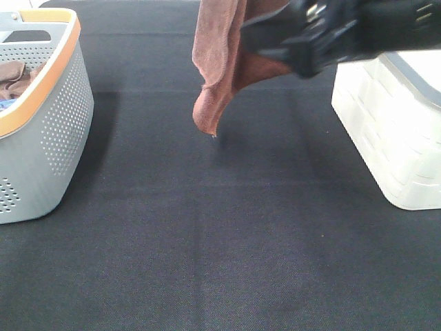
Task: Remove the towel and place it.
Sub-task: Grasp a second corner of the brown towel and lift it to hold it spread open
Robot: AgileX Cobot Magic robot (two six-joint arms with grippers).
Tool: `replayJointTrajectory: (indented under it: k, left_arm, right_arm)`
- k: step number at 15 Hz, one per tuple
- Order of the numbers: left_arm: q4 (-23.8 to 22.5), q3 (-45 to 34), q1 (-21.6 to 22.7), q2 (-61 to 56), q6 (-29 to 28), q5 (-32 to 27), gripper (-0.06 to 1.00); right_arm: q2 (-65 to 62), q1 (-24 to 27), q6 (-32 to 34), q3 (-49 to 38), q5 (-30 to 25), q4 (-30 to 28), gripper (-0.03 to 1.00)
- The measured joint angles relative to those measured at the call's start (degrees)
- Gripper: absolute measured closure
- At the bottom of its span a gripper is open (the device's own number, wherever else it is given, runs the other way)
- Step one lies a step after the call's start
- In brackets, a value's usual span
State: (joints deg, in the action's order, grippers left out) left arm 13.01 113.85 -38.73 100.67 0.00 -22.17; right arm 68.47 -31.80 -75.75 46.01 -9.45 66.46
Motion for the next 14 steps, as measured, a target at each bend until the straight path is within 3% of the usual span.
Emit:
replayJointTrajectory:
  k: [1,4,9,14]
  left_arm:
    - [0.00,0.00,-0.23,0.00,0.00,0.97,0.94]
    - [0.00,0.00,-0.23,0.00,0.00,0.92,0.94]
    - [0.11,0.00,-0.23,0.06,0.00,0.92,0.94]
    - [0.23,0.00,-0.23,0.06,0.00,0.97,0.94]
  right_arm:
    - [3.44,0.00,0.57,0.00,2.46,2.29,0.29]
    - [6.53,0.00,1.55,0.00,2.58,7.05,0.29]
    - [7.68,0.00,1.55,0.29,2.69,8.37,0.29]
    - [14.50,0.00,1.55,5.84,0.06,9.80,0.33]
